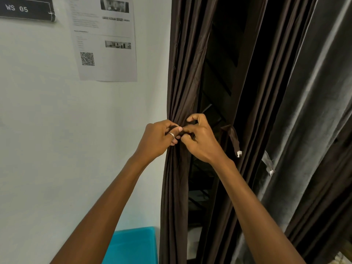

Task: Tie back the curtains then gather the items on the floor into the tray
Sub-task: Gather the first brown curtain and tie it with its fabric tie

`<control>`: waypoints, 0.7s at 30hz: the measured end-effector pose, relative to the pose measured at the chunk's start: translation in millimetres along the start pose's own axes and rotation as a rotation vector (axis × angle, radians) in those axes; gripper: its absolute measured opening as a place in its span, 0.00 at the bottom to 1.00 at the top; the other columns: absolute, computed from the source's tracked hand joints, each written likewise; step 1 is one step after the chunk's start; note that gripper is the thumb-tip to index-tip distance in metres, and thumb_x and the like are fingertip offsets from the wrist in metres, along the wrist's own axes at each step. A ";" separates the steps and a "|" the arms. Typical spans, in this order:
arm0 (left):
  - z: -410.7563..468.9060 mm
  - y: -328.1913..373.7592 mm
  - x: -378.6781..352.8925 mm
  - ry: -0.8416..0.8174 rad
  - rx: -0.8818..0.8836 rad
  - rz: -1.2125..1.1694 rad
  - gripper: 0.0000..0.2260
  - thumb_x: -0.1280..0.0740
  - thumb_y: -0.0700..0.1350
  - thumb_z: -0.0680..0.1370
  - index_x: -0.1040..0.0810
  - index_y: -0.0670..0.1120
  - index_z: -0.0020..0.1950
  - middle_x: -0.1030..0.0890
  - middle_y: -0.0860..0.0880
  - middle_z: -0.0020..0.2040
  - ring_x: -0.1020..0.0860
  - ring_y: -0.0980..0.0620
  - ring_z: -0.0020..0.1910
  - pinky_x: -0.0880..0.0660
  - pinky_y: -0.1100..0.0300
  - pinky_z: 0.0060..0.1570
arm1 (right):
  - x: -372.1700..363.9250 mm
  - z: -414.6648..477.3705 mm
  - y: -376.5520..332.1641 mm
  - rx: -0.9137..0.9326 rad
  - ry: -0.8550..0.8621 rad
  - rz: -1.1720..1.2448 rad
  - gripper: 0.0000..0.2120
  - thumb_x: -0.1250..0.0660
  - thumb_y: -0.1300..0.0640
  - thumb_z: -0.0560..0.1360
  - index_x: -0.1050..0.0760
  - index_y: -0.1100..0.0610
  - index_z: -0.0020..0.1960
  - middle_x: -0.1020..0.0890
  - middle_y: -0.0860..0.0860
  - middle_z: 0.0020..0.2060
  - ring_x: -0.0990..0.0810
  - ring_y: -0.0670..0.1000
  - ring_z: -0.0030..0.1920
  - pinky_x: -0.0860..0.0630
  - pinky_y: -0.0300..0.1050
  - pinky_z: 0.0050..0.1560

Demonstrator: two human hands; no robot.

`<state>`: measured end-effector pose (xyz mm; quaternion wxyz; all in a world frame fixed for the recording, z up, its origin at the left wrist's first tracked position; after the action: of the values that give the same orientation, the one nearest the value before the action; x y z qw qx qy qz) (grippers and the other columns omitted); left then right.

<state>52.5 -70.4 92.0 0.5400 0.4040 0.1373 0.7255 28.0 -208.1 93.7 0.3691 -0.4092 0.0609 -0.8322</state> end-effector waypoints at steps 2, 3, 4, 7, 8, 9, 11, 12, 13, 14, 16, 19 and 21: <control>0.6 4.3 0.7 -0.002 -0.051 0.072 0.09 0.32 0.48 0.81 0.16 0.45 0.56 0.16 0.54 0.39 0.16 0.62 0.36 0.20 0.70 0.41 | -5.2 -0.3 -1.5 -0.007 -0.089 -0.045 0.06 0.31 0.52 0.75 0.20 0.54 0.47 0.36 0.47 0.59 0.28 0.43 0.55 0.29 0.29 0.48; 0.5 5.8 0.4 -0.006 -0.070 0.100 0.09 0.32 0.48 0.81 0.15 0.46 0.56 0.15 0.52 0.39 0.16 0.61 0.36 0.19 0.67 0.43 | -7.4 0.0 -1.5 -0.009 -0.116 -0.081 0.07 0.28 0.52 0.74 0.22 0.54 0.48 0.37 0.47 0.58 0.27 0.44 0.52 0.26 0.33 0.48; 0.6 7.2 -0.1 -0.008 -0.085 0.128 0.09 0.32 0.48 0.81 0.15 0.46 0.57 0.14 0.51 0.40 0.16 0.60 0.35 0.18 0.65 0.44 | -9.8 0.5 0.1 -0.018 -0.133 -0.126 0.10 0.26 0.52 0.73 0.22 0.56 0.49 0.38 0.47 0.57 0.26 0.46 0.49 0.23 0.38 0.47; -0.1 10.4 -3.1 -0.009 -0.112 0.186 0.10 0.33 0.48 0.82 0.15 0.47 0.58 0.13 0.49 0.44 0.16 0.58 0.36 0.18 0.61 0.44 | -16.0 2.6 7.1 -0.059 -0.136 -0.252 0.18 0.22 0.51 0.72 0.23 0.59 0.54 0.38 0.49 0.56 0.25 0.50 0.43 0.20 0.45 0.41; -0.2 10.6 -4.1 -0.007 -0.110 0.188 0.10 0.33 0.47 0.82 0.15 0.47 0.58 0.13 0.48 0.44 0.16 0.58 0.36 0.18 0.60 0.45 | -16.5 3.4 7.9 -0.058 -0.126 -0.280 0.17 0.22 0.52 0.72 0.23 0.59 0.54 0.38 0.49 0.55 0.25 0.51 0.42 0.21 0.45 0.40; -0.1 10.4 -4.8 -0.003 -0.105 0.184 0.10 0.33 0.47 0.82 0.15 0.46 0.59 0.13 0.48 0.45 0.16 0.58 0.36 0.18 0.60 0.46 | -16.4 4.3 7.9 -0.045 -0.116 -0.294 0.15 0.22 0.54 0.72 0.24 0.60 0.52 0.37 0.49 0.55 0.25 0.51 0.42 0.22 0.44 0.39; 1.0 8.3 -5.3 0.012 -0.085 0.178 0.10 0.33 0.47 0.82 0.15 0.46 0.59 0.13 0.48 0.45 0.16 0.58 0.36 0.18 0.60 0.48 | -15.2 5.4 4.5 -0.010 -0.109 -0.294 0.10 0.24 0.59 0.73 0.25 0.59 0.48 0.37 0.50 0.54 0.26 0.51 0.42 0.24 0.43 0.39; 1.6 7.1 -5.4 0.020 -0.075 0.176 0.10 0.33 0.47 0.82 0.15 0.46 0.59 0.13 0.48 0.46 0.16 0.58 0.36 0.18 0.61 0.48 | -14.5 5.6 2.7 -0.001 -0.118 -0.286 0.09 0.26 0.61 0.73 0.26 0.58 0.46 0.36 0.50 0.54 0.26 0.52 0.43 0.25 0.42 0.39; 1.8 5.7 -5.7 0.028 -0.070 0.167 0.10 0.33 0.47 0.82 0.15 0.46 0.59 0.13 0.48 0.45 0.16 0.58 0.37 0.17 0.60 0.48 | -13.9 5.3 1.3 0.005 -0.128 -0.273 0.09 0.27 0.61 0.74 0.27 0.56 0.45 0.36 0.51 0.53 0.26 0.52 0.43 0.26 0.41 0.39; 1.5 4.4 -6.4 0.034 -0.067 0.152 0.10 0.33 0.47 0.82 0.15 0.47 0.59 0.13 0.49 0.45 0.16 0.58 0.37 0.17 0.58 0.47 | -13.4 4.8 0.1 0.008 -0.138 -0.264 0.09 0.28 0.60 0.75 0.28 0.55 0.45 0.36 0.51 0.53 0.26 0.52 0.44 0.26 0.41 0.39; -0.2 1.8 -7.6 0.038 -0.061 0.131 0.10 0.33 0.47 0.82 0.15 0.47 0.59 0.13 0.49 0.45 0.16 0.57 0.38 0.16 0.55 0.45 | -11.4 2.9 -2.3 0.028 -0.148 -0.268 0.05 0.30 0.59 0.77 0.26 0.56 0.46 0.35 0.51 0.53 0.26 0.51 0.44 0.23 0.43 0.42; 0.8 0.4 -7.8 0.037 -0.044 0.130 0.09 0.33 0.48 0.82 0.15 0.48 0.58 0.14 0.50 0.43 0.16 0.55 0.36 0.16 0.55 0.43 | -9.8 -1.7 -2.2 0.044 -0.132 -0.301 0.07 0.32 0.58 0.80 0.21 0.60 0.56 0.32 0.51 0.56 0.23 0.51 0.45 0.20 0.48 0.48; 4.0 1.6 -6.8 0.044 -0.022 0.148 0.10 0.33 0.49 0.82 0.15 0.48 0.57 0.14 0.49 0.43 0.16 0.55 0.36 0.16 0.56 0.44 | -5.5 -6.2 -4.5 0.055 -0.024 -0.312 0.10 0.30 0.58 0.80 0.20 0.62 0.59 0.28 0.52 0.57 0.21 0.52 0.46 0.19 0.48 0.49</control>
<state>54.9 -78.0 92.6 0.4862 0.3909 0.1111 0.7736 23.2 -202.5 88.0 0.2469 -0.4133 -0.0307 -0.8759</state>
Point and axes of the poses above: each hand's wrist, its own z-axis towards the middle knuckle, its own x-axis out of the back of the hand, y = z × x, the point moved 8 cm from there along z, towards the middle knuckle
